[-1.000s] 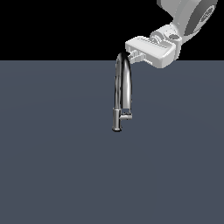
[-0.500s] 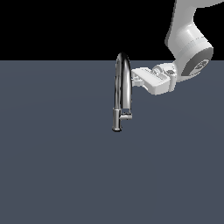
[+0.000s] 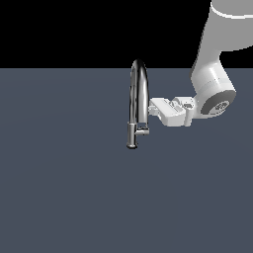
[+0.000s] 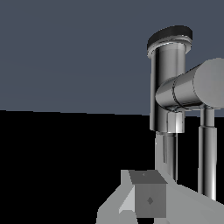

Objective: Turn on the faucet by rotating a designated handle.

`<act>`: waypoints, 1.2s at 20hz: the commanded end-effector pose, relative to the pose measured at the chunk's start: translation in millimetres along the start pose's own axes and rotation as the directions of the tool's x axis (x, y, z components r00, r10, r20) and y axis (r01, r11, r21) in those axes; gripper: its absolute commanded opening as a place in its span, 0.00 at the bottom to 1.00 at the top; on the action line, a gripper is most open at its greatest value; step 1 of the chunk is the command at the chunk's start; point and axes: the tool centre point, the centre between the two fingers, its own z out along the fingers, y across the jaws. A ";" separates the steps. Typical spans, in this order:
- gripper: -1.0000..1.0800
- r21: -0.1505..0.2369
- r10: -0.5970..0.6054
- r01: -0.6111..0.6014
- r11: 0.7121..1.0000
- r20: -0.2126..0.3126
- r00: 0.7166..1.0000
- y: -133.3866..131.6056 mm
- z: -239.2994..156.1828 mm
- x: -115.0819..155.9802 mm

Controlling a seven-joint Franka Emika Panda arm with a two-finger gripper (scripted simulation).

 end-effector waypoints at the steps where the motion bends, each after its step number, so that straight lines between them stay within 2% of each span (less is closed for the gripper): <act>1: 0.00 0.019 0.018 -0.018 1.000 0.019 1.000 0.3 1.7 7.6; 9: 0.00 0.027 0.027 -0.027 0.999 0.028 0.999 1.0 2.9 11.7; 24: 0.00 0.027 0.026 -0.027 0.999 0.028 0.999 37.0 4.0 1.4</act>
